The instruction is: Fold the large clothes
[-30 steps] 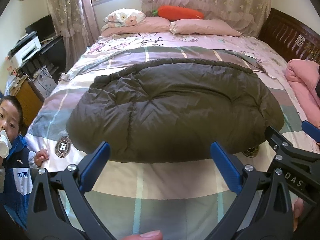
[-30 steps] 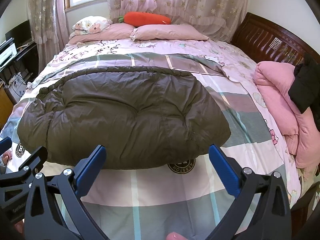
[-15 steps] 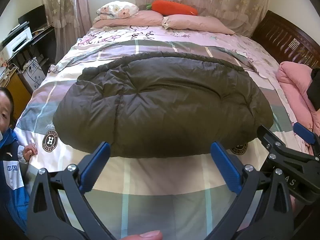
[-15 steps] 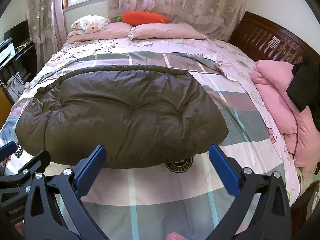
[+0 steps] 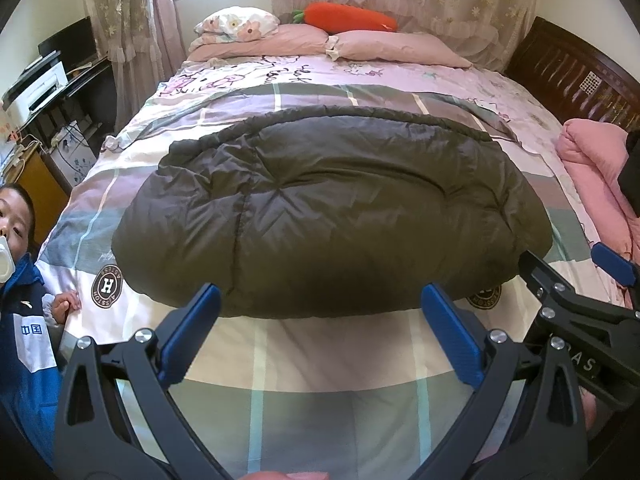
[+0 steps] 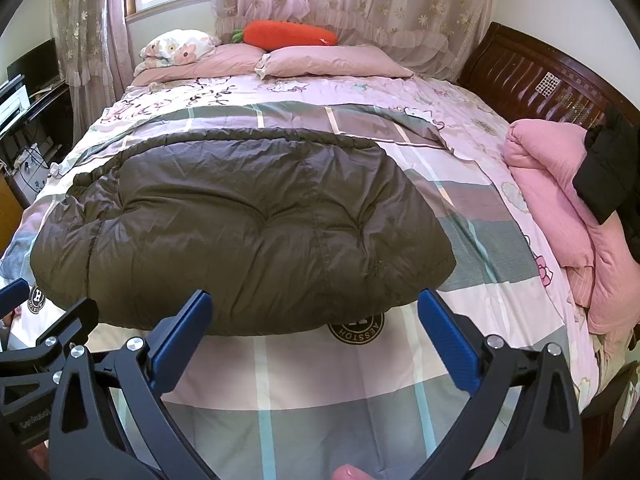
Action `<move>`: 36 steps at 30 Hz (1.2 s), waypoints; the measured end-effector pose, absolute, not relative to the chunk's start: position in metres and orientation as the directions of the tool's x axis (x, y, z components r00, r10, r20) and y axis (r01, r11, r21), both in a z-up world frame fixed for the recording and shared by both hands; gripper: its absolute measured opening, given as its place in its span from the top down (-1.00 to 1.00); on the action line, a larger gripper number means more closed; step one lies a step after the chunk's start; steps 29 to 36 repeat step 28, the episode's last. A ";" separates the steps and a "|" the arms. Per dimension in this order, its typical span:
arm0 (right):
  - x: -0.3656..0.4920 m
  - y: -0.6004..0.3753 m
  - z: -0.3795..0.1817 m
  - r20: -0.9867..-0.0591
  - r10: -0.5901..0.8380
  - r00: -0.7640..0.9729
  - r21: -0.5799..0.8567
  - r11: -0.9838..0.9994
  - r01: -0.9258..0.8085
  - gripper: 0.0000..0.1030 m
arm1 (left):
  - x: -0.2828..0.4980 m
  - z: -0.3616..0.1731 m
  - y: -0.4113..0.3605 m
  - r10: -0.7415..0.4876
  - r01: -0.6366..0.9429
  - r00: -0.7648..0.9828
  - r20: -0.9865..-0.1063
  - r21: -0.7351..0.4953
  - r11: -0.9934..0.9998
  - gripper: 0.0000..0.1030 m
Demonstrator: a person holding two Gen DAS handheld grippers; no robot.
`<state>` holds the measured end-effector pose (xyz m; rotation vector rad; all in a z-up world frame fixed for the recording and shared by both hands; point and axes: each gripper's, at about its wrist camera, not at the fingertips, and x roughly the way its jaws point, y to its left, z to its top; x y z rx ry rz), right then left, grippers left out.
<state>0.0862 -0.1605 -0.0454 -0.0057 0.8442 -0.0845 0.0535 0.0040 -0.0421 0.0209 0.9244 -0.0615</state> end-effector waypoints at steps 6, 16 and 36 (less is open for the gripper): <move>0.087 -0.162 -0.049 -0.749 -0.079 0.658 -0.045 0.997 0.068 -0.97 | 0.048 -0.039 0.000 0.012 0.058 0.652 -0.758 0.065 0.996 -0.96; 0.090 -0.164 -0.052 -0.754 -0.067 0.653 -0.044 0.998 0.052 -0.97 | 0.048 -0.040 0.004 -0.028 0.072 0.635 -0.772 0.024 0.997 -0.96; 0.091 -0.161 -0.053 -0.759 -0.066 0.648 -0.051 0.998 0.042 -0.97 | 0.051 -0.044 0.005 -0.018 0.067 0.614 -0.789 0.030 0.997 -0.96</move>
